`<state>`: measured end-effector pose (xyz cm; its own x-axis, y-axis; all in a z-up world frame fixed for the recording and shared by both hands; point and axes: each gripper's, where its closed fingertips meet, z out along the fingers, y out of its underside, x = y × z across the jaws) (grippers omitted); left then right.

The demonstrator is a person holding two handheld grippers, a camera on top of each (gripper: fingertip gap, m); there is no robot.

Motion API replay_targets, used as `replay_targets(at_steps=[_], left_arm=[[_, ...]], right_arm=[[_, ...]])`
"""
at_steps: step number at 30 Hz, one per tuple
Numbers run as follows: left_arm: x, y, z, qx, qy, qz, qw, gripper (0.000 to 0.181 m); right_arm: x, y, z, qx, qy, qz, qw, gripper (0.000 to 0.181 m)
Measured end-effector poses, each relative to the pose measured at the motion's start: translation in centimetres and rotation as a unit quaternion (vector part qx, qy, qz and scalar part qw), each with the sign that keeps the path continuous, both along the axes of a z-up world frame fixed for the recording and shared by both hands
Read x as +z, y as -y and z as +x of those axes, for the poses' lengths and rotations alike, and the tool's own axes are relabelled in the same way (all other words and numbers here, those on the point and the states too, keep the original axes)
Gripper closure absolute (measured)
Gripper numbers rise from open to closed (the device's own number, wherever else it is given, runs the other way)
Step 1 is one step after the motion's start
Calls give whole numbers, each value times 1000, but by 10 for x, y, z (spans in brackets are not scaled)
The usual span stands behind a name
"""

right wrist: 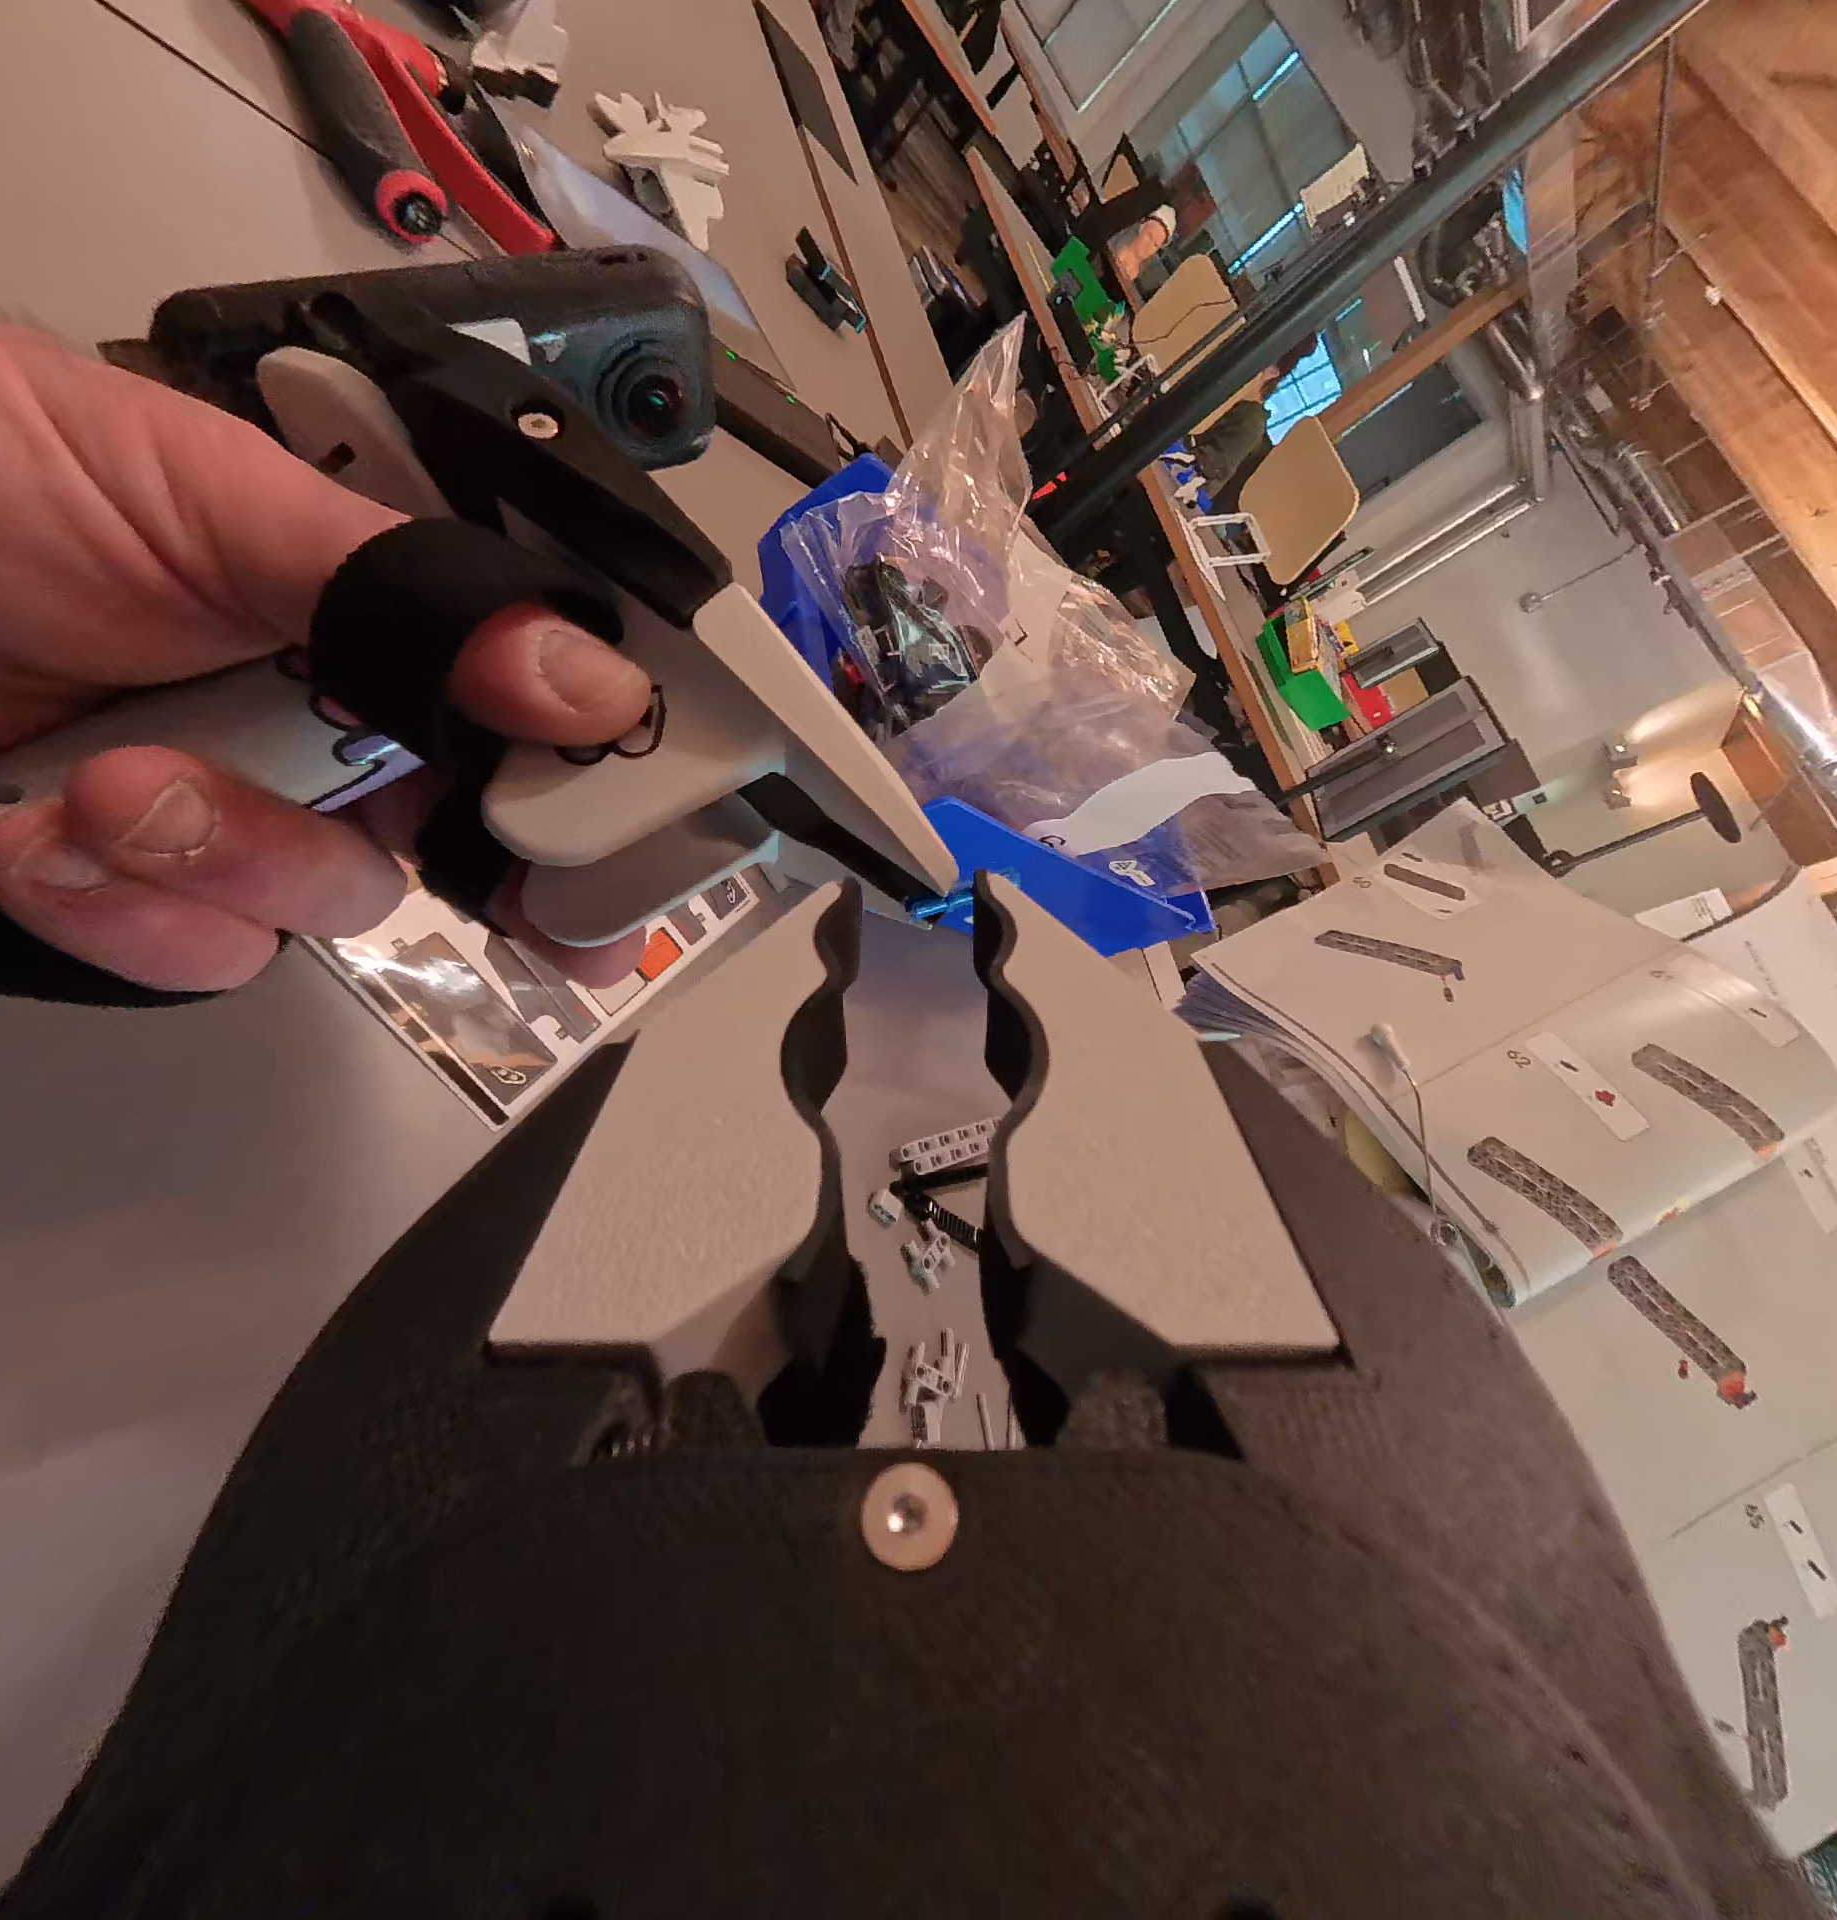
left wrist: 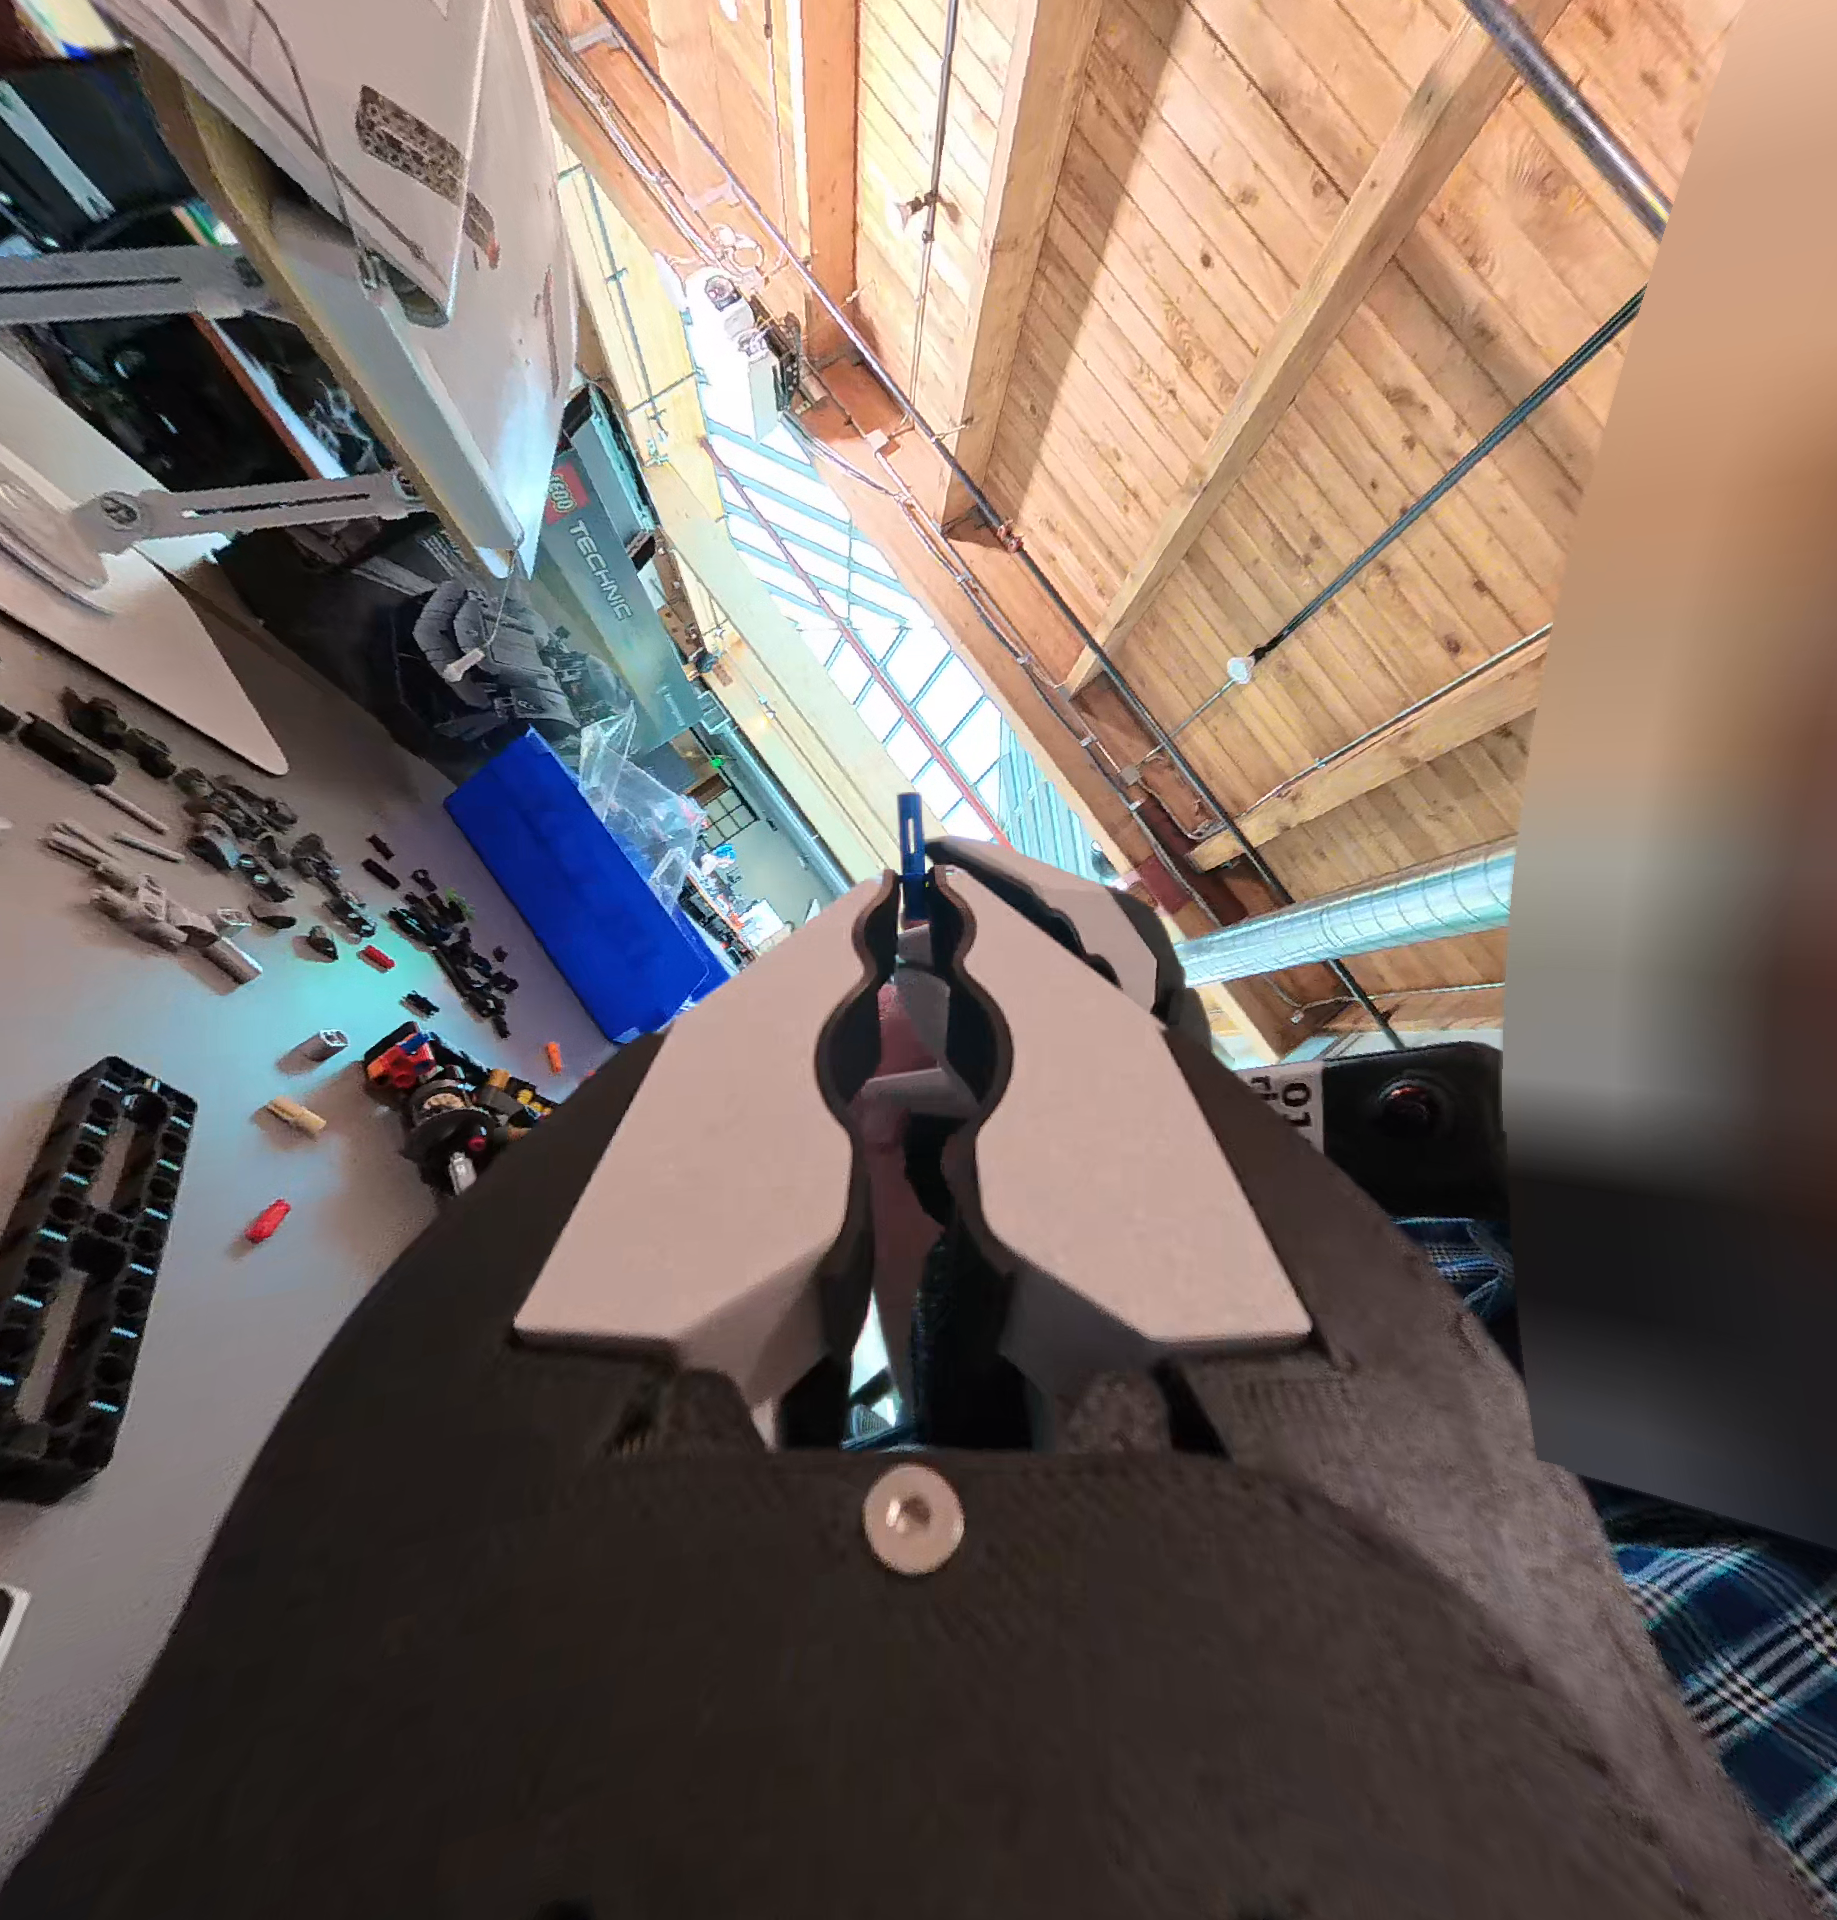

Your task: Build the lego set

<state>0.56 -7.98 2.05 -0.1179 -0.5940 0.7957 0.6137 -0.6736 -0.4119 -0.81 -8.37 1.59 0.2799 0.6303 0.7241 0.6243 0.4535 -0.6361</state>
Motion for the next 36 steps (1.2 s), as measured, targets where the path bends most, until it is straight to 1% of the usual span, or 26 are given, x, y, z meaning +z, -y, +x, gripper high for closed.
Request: replay_targets(at_steps=[1, 4, 7, 8, 9, 10, 12, 13, 14, 16, 17, 19, 22, 24, 27, 30, 32, 34, 36], left_arm=[[-1, 0, 1, 2, 0, -2, 1000, 176], [1, 0, 3, -8, 23, -10, 1000, 176], [1, 0, 3, -9, 41, -19, 999, 176], [0, -1, 4, -9, 38, -19, 999, 176], [-1, 0, 4, -9, 34, -16, 999, 176], [0, 0, 4, -9, 31, -14, 999, 176], [2, 0, 4, -9, 25, -7, 1000, 176], [2, 1, 4, -10, 24, -5, 1000, 176], [3, 1, 4, -13, 22, -4, 1000, 176], [1, 2, 7, -19, 5, 2, 1000, 177], [1, 3, 8, -21, -7, 7, 1000, 177], [4, 8, 11, -39, -23, 27, 999, 177], [2, 16, 20, -43, -100, 80, 991, 178], [3, 21, 26, -44, -145, 113, 982, 177], [-2, 24, 30, -33, -214, 152, 964, 177], [-7, 26, 33, -31, -252, 171, 952, 177], [-11, 28, 36, -38, -279, 182, 942, 178], [-13, 30, 39, -43, -297, 195, 934, 178], [-18, 30, 42, -41, -329, 209, 920, 178]], right_arm=[[0, -1, 0, -3, -2, 3, 1000, 163], [3, -3, 2, -9, -4, 22, 1000, 168], [2, -4, 2, -6, -16, 10, 1000, 168], [2, -4, 3, -3, -18, 8, 1000, 168], [2, -2, 4, 2, -23, 2, 1000, 164], [2, -1, 5, 7, -31, -12, 999, 160], [3, -2, 10, 11, -40, -39, 998, 157], [4, -3, 11, 18, -48, -63, 997, 155], [2, -2, 12, 34, -56, -104, 992, 157], [2, -2, 17, 55, -78, -189, 977, 156], [4, 0, 18, 76, -92, -240, 964, 158], [10, -1, 24, 100, -126, -331, 930, 158], [14, 2, 28, 146, -149, -444, 871, 164], [10, 10, 31, 175, -132, -496, 841, 167], [3, 17, 34, 193, -112, -525, 821, 174], [-1, 21, 37, 201, -98, -536, 814, 177], [-1, 23, 38, 206, -95, -540, 810, 170], [-2, 25, 40, 210, -84, -546, 807, 172], [-5, 27, 42, 212, -75, -556, 801, 171]])
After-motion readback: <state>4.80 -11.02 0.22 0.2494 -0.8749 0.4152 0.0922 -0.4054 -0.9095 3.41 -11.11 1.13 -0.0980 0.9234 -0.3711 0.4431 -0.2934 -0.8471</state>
